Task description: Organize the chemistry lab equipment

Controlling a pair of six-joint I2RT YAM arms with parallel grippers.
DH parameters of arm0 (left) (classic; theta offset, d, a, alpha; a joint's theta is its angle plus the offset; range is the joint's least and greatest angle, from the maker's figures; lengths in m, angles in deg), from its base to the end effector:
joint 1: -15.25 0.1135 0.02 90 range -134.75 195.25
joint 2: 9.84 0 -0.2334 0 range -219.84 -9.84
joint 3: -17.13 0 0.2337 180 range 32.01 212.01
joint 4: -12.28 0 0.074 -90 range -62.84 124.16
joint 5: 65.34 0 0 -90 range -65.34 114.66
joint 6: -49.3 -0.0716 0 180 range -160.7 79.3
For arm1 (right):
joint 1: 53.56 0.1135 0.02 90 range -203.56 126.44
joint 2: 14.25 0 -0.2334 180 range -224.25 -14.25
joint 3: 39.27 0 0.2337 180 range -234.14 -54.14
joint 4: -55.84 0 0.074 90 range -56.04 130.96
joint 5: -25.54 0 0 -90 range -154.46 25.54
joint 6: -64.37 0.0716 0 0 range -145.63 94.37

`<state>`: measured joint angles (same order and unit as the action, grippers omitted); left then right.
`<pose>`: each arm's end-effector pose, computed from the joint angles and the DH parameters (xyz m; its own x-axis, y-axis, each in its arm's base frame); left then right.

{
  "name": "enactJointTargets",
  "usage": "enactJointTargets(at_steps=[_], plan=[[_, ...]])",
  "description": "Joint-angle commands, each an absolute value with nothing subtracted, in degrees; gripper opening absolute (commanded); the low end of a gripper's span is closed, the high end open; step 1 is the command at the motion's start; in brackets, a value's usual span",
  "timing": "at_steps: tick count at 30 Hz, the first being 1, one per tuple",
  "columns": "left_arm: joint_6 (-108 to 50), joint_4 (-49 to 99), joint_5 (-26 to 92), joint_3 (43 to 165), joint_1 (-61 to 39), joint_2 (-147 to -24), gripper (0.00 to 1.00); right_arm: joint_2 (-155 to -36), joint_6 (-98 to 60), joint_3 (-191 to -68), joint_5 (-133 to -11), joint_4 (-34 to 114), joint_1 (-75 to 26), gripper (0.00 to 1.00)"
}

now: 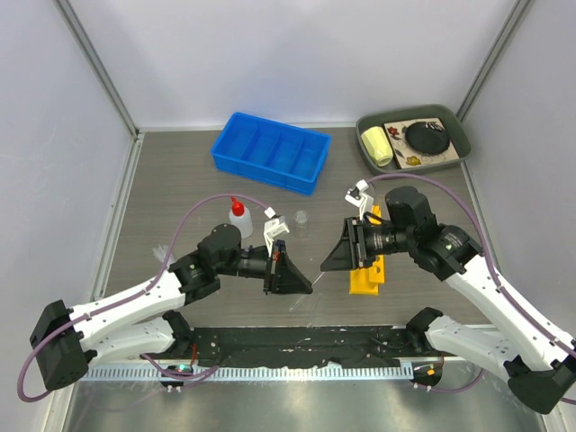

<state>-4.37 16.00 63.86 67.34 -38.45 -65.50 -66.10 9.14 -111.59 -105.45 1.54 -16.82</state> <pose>0.1108 -0.2273 0.2634 -0.6649 0.1296 -0.7357 0.7448 0.0406 -0.6660 0.1331 0.1580 0.3075 -0.8730 -0.1145 -0.4741 -0.4752 0.4191 0.7737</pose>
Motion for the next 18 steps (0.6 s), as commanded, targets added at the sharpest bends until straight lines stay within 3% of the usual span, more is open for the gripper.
enactJointTargets(at_steps=[1, 6, 10, 13, 14, 17, 18], plan=[[-3.53, 12.65, 64.82, 67.34, -37.93, -65.47, 0.0, -64.08, 10.41, -113.29, -105.59, 3.78, -16.2, 0.31], [-3.44, 13.27, 63.68, 67.6, -37.58, -65.47, 0.01, -63.73, 10.32, -113.64, -105.16, 2.99, -16.12, 0.19], [-3.17, 14.41, 62.98, 68.39, -37.31, -65.56, 0.19, -64.08, 9.8, -114.87, -103.4, 1.85, -16.11, 0.14], [-3.7, 16.51, 62.19, 69.27, -37.31, -64.86, 0.42, -65.04, 8.83, -116.27, -101.21, 0.27, -16.11, 0.12], [-4.14, 17.48, 61.93, 69.97, -37.31, -64.59, 0.58, -65.14, 8.65, -116.63, -100.68, -0.34, -16.11, 0.11], [-5.89, 22.22, 60.0, 71.2, -37.31, -62.75, 0.93, -66.1, 7.95, -118.03, -98.58, -0.87, -16.11, 0.11], [-6.25, 23.54, 59.29, 71.47, -37.31, -61.7, 0.99, -66.54, 7.51, -118.65, -97.69, -1.48, -16.11, 0.11]])
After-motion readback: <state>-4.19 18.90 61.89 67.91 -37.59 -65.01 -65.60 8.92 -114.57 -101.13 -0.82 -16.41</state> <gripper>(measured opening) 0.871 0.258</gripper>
